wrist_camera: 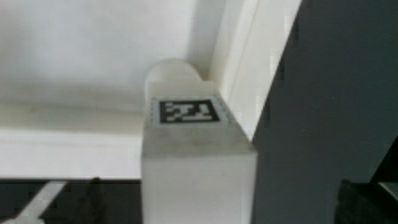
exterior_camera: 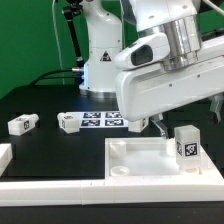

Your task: Assemble square table

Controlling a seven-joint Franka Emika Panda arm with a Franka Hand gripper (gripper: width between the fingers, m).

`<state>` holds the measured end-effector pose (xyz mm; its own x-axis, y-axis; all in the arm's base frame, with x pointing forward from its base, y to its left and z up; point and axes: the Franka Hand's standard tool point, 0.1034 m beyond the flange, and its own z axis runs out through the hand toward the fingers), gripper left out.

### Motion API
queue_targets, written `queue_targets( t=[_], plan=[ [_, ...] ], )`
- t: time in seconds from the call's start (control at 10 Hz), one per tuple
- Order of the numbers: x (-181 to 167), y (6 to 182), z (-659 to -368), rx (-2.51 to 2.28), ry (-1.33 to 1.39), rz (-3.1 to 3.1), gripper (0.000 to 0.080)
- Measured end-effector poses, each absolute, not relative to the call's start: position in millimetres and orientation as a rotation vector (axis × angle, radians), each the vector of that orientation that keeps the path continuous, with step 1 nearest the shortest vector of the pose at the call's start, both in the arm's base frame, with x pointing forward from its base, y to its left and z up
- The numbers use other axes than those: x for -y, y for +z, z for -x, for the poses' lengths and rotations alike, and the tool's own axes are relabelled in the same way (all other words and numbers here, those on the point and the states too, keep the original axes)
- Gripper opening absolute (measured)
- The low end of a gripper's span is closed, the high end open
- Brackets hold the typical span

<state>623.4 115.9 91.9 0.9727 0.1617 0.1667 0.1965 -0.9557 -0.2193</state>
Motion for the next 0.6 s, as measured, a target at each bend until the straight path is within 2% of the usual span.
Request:
queue_targets(
  t=[0.2, 0.6],
  plan=[
    [-111.1, 81.8, -623.2, 0.182, -0.175, 2.889, 0.0649],
    [-113.5, 80.7, -623.8, 0.141, -0.169, 2.888, 0.062]
  ],
)
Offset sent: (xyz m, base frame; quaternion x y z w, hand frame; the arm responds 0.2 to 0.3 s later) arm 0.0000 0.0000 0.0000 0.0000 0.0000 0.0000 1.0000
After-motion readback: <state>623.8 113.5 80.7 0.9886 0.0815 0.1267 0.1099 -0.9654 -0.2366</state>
